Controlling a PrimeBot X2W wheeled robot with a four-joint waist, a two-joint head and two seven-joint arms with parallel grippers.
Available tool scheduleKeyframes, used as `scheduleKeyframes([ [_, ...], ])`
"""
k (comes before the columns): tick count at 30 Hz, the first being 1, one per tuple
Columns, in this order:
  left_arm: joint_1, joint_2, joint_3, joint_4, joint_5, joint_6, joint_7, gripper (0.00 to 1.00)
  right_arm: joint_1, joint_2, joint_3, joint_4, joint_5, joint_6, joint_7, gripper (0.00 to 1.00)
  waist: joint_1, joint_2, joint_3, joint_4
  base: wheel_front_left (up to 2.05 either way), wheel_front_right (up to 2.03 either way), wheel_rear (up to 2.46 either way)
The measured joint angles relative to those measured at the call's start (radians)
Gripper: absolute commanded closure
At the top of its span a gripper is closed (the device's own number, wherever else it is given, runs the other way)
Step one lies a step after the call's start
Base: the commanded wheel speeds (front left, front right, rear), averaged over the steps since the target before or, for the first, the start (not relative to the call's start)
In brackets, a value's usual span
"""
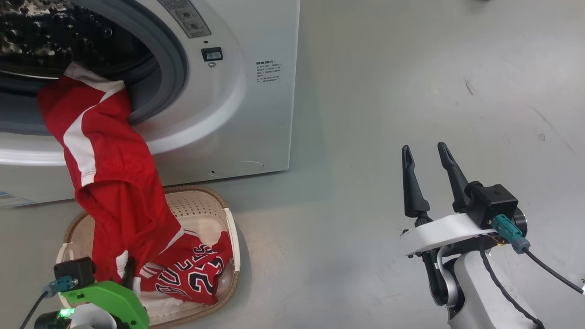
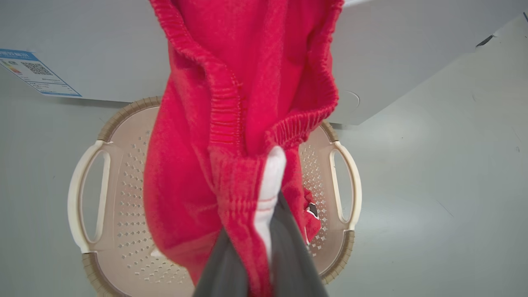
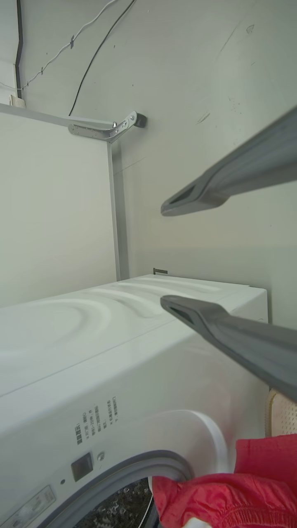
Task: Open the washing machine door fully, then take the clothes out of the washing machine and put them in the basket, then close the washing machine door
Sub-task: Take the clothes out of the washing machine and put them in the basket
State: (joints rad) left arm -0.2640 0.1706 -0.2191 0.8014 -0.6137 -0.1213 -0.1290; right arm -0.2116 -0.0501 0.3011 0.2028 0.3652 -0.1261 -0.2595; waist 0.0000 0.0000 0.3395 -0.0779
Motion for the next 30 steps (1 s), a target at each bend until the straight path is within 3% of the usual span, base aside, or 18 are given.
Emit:
scheduleKeyframes([
  [14, -0.005, 0.009, -0.053, 0.035, -0.039, 0.000, 0.074, 1.00, -0.006, 0.000, -0.010, -0.038, -0.017, 0.000, 0.000, 0.00, 0.0000, 0.0000, 0.099, -0.021, 0.00, 0.00, 0.00],
  [20, -0.068, 0.041, -0.043, 0.032, -0.053, 0.000, 0.058, 1.00, -0.015, 0.000, -0.004, -0.061, -0.035, 0.000, 0.000, 0.00, 0.0000, 0.0000, 0.158, -0.027, 0.00, 0.00, 0.00],
  [21, -0.087, 0.050, -0.036, 0.033, -0.055, 0.000, 0.056, 0.00, -0.021, 0.000, -0.004, -0.064, -0.036, 0.000, 0.000, 0.00, 0.0000, 0.0000, 0.169, -0.028, 0.00, 0.00, 0.00],
  [30, -0.164, 0.104, -0.021, 0.068, -0.055, 0.000, 0.047, 0.00, -0.047, 0.000, 0.000, -0.089, -0.045, 0.000, 0.000, 0.00, 0.0000, 0.0000, 0.263, -0.047, 0.00, 0.00, 0.00],
])
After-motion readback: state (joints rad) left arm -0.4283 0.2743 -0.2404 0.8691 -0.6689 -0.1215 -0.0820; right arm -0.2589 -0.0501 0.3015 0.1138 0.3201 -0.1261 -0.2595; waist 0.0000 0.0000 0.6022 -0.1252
